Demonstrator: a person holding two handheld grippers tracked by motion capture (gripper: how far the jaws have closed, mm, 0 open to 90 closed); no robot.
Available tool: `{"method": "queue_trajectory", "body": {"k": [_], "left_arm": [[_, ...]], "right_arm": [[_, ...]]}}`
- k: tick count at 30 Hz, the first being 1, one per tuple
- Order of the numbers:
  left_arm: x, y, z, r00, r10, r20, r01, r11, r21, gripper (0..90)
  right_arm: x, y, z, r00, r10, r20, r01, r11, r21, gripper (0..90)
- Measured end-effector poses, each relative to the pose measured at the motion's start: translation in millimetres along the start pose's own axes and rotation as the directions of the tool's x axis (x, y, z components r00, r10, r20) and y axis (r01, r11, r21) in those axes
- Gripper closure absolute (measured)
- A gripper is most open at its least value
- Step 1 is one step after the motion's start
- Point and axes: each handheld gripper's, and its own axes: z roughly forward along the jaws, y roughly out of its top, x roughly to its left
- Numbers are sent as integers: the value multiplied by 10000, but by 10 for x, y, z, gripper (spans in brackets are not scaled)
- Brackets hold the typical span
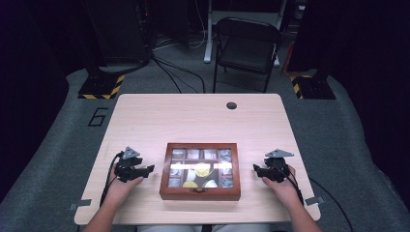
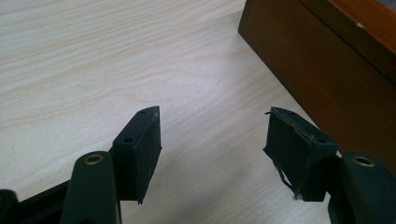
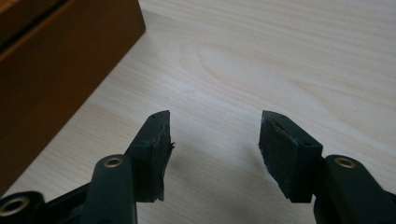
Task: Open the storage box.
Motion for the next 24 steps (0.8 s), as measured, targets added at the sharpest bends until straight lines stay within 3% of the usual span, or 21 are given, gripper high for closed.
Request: {"method": "queue_trajectory", "body": {"k": [4, 8, 11, 16, 21, 24], "left_arm": [[-44, 22, -79, 9998, -47, 218, 54, 9995, -325, 355], [-64, 50, -141, 9991, -154, 391, 175, 9984, -536, 354], [-79, 55, -188, 9988, -102, 483, 126, 9988, -481, 355], [-137, 61, -296, 9990, -21, 440, 51, 9976, -690, 361], [-209, 44, -420, 9994, 60, 345, -31, 9964, -842, 361], [-283, 11, -530, 9989, 35, 462, 13, 9947, -1031, 361]], "right_arm": [[24, 4, -86, 9998, -213, 46, 214, 9995, -223, 432], [23, 7, -132, 9992, -8, -410, 1, 9998, -175, 424], [69, 11, -192, 9975, -150, -687, 138, 9998, -175, 423], [142, 40, -246, 9934, -706, -907, 694, 9975, -162, 425], [181, 91, -338, 9929, -405, -1116, 364, 9986, -382, 409], [259, 104, -452, 9899, -639, -1267, 581, 9971, -487, 404]]}}
